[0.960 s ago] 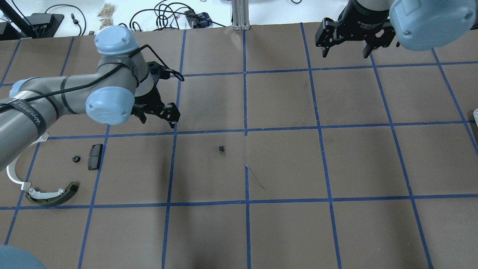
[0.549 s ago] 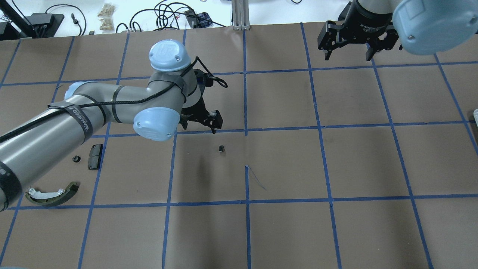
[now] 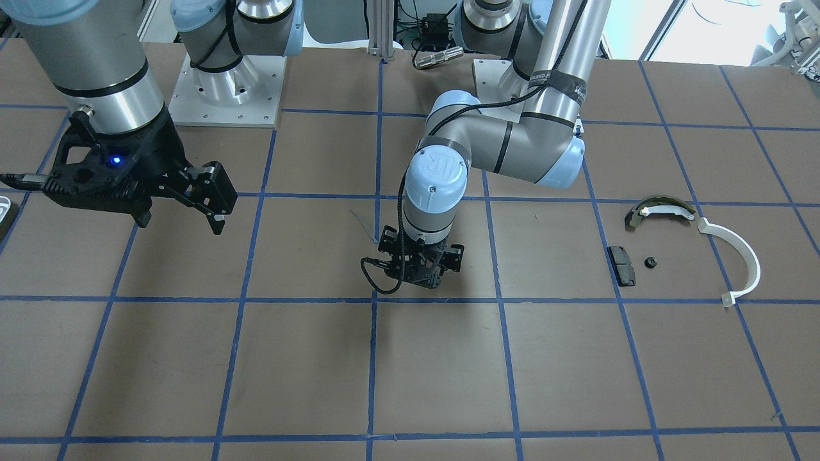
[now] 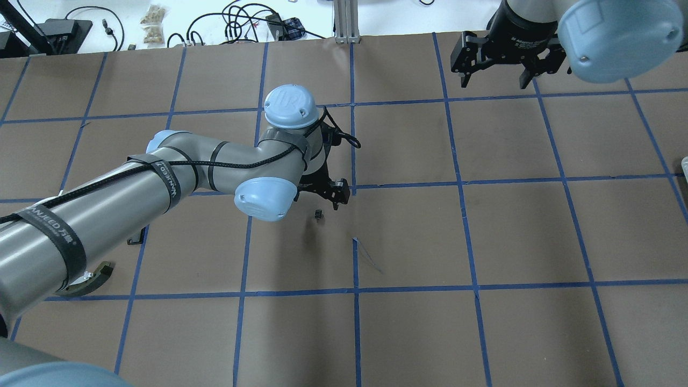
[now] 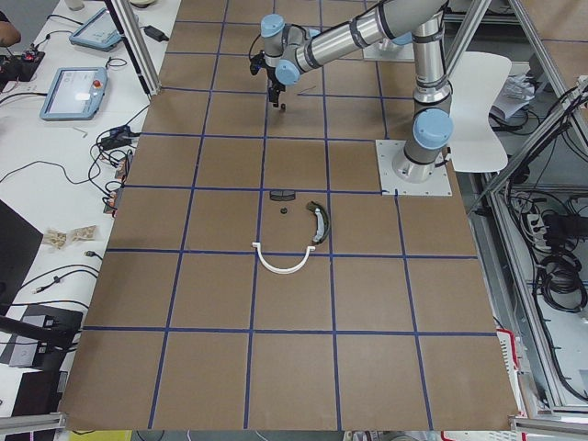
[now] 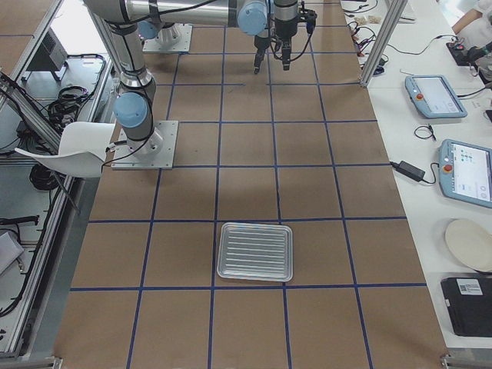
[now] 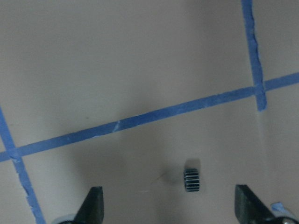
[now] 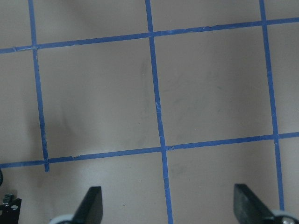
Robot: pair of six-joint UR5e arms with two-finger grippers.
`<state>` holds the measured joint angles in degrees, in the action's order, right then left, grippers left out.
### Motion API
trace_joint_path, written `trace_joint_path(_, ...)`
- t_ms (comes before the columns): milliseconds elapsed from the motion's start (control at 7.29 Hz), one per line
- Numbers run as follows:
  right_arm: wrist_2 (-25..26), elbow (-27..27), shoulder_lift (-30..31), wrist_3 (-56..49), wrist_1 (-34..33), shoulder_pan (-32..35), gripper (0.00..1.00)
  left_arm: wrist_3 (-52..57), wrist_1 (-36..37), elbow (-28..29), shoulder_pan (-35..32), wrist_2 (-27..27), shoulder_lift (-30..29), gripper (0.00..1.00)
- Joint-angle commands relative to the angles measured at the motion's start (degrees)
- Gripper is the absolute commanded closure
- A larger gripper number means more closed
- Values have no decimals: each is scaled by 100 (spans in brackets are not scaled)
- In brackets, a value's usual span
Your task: Place bearing gear from tray to pile
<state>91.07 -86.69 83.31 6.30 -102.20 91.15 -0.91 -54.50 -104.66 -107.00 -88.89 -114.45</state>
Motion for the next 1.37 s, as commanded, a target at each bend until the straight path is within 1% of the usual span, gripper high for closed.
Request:
trace_joint_path(0, 33, 152, 36, -41, 42, 17, 0, -5, 62, -2, -23, 12, -174, 24)
trace_joint_path(137, 33, 126, 19, -32, 51, 26, 0, -5, 54, -19, -31, 20, -192, 30)
trace_joint_path(411, 33, 100, -16, -32, 43, 26, 0, 3, -8, -133, -31, 12, -183, 90)
trace_joint_path(549, 33, -75, -77, -49, 16, 8, 0, 3, -8, -134, -31, 12, -174, 100)
trace_joint_path(686, 33, -224, -34, -41, -1, 0, 0, 3, 1, -125, -31, 20, -166, 100)
trace_joint_path(823, 33, -191, -25, -41, -2, -1, 0, -5, -25, -46, 21, -14, -70, 100)
trace_joint_path(960, 33, -225, 10, -41, -10, 8, 0, 56, -208, 7, 178, -32, 70, 100)
trace_joint_path(1097, 33, -174, -7, -41, -10, 8, 0, 143, -558, 216, 597, -67, 202, 100)
trace_joint_path(1234, 33, -156, 10, -50, -2, 8, 0, 501, -1127, 557, 1158, -50, 334, 100)
